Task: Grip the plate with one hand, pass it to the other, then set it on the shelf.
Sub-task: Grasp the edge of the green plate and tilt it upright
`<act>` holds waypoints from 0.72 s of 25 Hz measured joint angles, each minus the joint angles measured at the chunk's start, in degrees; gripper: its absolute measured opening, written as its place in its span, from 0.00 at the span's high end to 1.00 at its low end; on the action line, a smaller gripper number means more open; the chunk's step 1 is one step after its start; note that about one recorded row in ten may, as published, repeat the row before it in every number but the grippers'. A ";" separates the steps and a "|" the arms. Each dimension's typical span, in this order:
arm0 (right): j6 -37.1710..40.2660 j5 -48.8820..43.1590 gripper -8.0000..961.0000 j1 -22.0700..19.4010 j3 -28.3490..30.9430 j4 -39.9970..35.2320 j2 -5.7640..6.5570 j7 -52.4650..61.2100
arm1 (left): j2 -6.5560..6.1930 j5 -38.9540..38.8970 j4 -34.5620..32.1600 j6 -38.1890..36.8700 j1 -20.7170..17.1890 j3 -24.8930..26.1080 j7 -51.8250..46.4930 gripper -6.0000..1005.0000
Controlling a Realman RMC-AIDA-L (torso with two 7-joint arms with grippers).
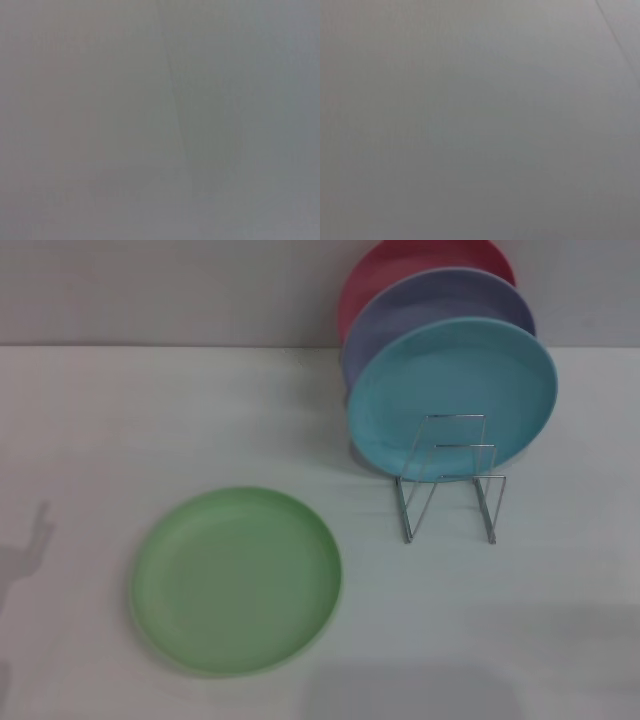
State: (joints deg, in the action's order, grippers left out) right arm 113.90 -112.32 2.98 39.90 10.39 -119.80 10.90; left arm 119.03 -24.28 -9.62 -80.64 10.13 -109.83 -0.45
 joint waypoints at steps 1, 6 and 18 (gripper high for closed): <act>0.01 0.00 0.15 0.07 0.00 0.18 0.00 0.01 | 0.00 0.00 0.00 0.00 0.00 0.00 0.00 0.20; -0.29 -0.01 0.15 1.23 0.00 0.77 0.03 0.04 | -0.25 0.07 -0.50 0.94 1.03 -2.35 -0.16 0.20; -0.70 0.00 0.15 1.38 -1.30 1.03 0.05 0.08 | -6.63 8.05 -29.60 28.42 -4.22 -0.25 -6.78 0.20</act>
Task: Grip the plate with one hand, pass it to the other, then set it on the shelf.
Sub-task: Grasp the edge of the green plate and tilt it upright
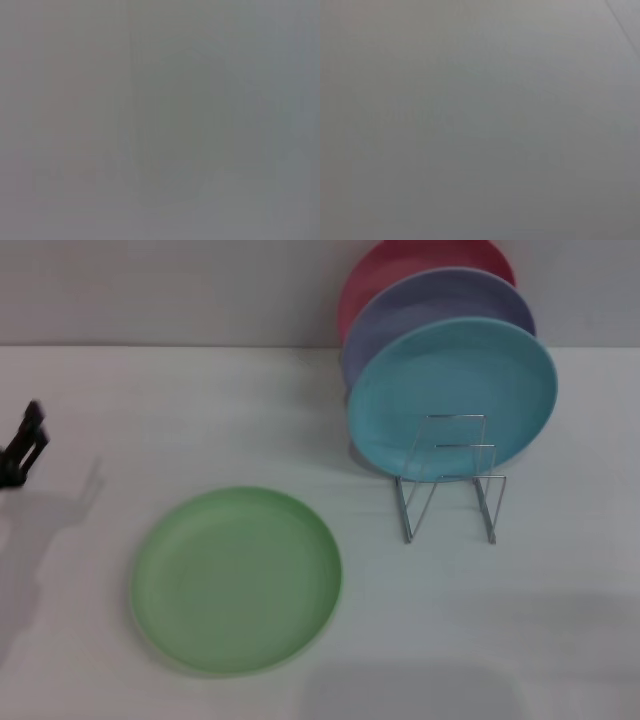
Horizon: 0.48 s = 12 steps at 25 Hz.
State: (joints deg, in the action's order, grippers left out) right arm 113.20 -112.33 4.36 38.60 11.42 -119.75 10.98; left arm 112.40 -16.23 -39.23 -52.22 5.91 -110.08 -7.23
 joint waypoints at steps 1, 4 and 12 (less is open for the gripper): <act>-0.07 0.01 0.15 -0.03 -0.01 0.00 0.01 0.00 | -0.62 2.17 -4.71 5.17 -1.29 1.06 -1.19 0.20; -0.35 0.12 0.15 -0.17 -0.03 0.00 0.03 0.01 | -2.59 12.53 -28.01 32.30 -6.43 5.26 -9.60 0.20; -0.97 0.04 0.15 0.02 -0.02 -0.19 0.03 0.01 | -3.79 13.40 -55.80 66.36 -10.45 5.48 -12.51 0.20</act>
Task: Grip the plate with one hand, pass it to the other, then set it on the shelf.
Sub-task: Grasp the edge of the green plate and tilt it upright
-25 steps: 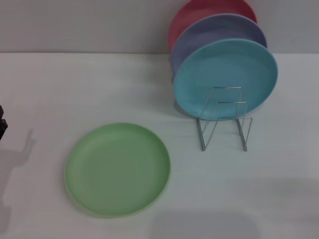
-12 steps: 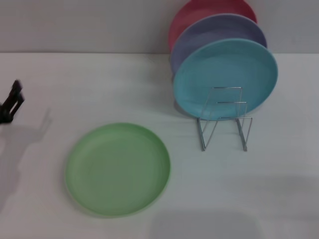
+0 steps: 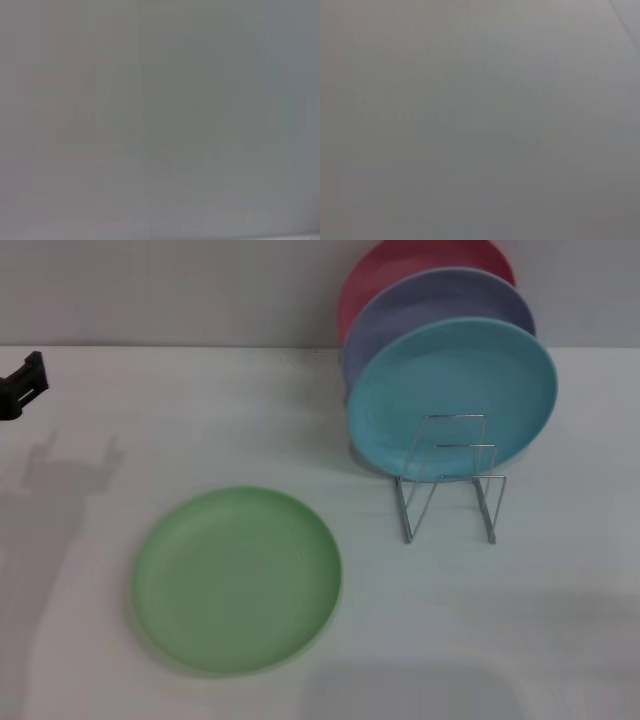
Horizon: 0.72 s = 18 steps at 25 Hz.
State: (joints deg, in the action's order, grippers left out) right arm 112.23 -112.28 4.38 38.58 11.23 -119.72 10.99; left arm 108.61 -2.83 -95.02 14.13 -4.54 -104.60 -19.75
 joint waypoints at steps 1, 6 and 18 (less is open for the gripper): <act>-0.07 -0.02 0.15 0.00 0.00 -0.02 0.01 0.00 | 0.08 -1.54 -1.94 3.83 0.24 0.11 1.50 0.20; -1.09 -0.02 0.15 0.01 -0.02 -0.17 0.02 0.00 | 1.26 -17.53 -5.98 17.60 3.94 4.21 17.38 0.20; -3.24 -0.05 0.15 -0.33 -0.17 -0.84 0.15 -0.01 | 9.45 -40.51 -3.01 50.04 12.76 25.79 49.58 0.20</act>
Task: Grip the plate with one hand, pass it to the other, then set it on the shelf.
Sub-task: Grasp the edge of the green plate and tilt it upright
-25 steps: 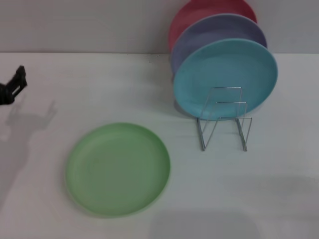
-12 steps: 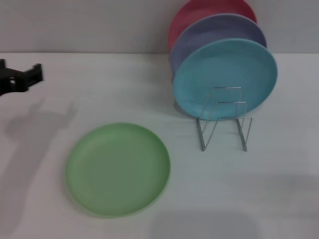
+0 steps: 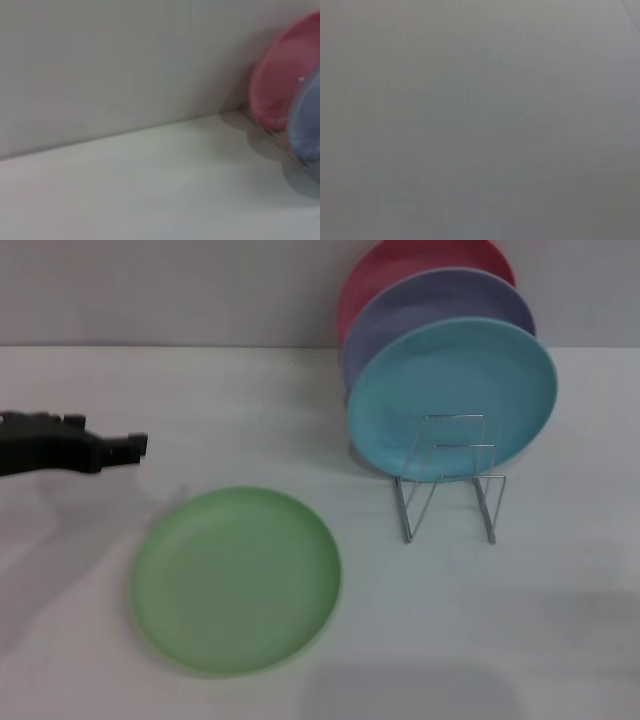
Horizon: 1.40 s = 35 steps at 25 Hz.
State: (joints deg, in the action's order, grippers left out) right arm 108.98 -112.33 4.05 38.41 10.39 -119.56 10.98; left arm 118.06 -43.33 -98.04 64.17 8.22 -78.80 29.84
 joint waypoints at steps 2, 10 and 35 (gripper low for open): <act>-0.14 0.00 0.15 0.04 -0.01 -0.10 0.03 0.00 | 0.14 0.10 0.73 0.26 -0.61 -0.10 0.10 0.20; -0.74 0.08 0.15 0.94 -0.01 -0.73 0.12 -0.39 | 0.24 -0.19 7.17 0.74 -1.25 -0.27 -1.21 0.20; -2.64 0.00 0.15 2.16 0.00 -1.17 0.12 -0.77 | 0.28 1.86 15.90 1.24 -0.60 -1.99 -0.85 0.21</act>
State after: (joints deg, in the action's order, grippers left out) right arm 106.34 -112.33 6.21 38.41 9.22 -119.44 10.21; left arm 118.35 -41.47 -82.14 65.41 7.62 -80.80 28.99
